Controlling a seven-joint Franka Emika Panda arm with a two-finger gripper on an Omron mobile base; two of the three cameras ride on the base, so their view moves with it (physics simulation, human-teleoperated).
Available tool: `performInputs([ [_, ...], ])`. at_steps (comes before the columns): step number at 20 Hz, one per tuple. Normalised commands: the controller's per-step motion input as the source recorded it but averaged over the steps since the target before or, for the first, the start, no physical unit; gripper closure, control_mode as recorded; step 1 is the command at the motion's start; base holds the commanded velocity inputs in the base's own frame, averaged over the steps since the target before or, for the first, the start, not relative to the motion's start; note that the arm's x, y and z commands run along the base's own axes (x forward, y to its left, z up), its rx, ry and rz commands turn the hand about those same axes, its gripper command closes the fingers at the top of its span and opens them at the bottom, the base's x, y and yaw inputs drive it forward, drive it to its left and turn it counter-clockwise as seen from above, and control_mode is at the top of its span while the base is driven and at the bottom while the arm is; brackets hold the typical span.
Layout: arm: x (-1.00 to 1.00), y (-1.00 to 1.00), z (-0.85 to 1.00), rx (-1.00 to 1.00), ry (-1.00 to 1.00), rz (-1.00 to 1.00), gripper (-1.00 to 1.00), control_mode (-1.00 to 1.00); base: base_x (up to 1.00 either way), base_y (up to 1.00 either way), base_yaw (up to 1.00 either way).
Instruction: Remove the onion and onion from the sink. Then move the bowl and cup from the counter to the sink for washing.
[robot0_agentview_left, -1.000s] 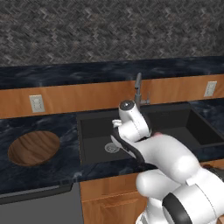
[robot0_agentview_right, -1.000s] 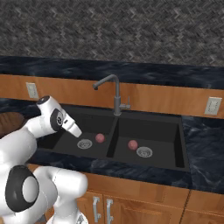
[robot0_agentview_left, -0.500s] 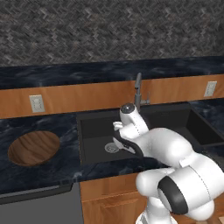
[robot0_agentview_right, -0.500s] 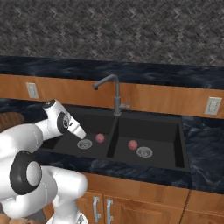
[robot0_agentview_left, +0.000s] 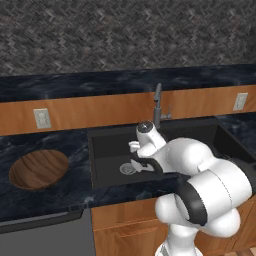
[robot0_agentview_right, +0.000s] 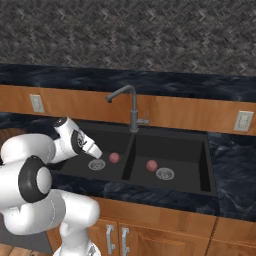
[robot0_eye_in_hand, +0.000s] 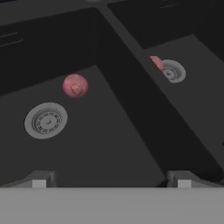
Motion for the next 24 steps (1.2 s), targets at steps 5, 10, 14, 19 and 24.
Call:
performInputs([
  [5, 0.19, -0.1, -0.11, -0.04, 0.0, 0.08, -1.0, -1.0, 0.0, 0.0, 0.0],
  [10, 0.14, -0.12, -0.08, -0.02, 0.0, 0.11, -1.0, -1.0, 0.0, 0.0, 0.0],
  [14, 0.16, -0.1, -0.11, -0.02, 0.0, 0.13, -1.0, -1.0, 0.0, 0.0, 0.0],
  [19, 0.12, -0.07, -0.15, -0.03, 0.0, 0.14, -1.0, -1.0, 0.0, 0.0, 0.0],
  [24, 0.06, 0.0, -0.19, -0.05, -0.01, 0.12, -1.0, -1.0, 0.0, 0.0, 0.0],
])
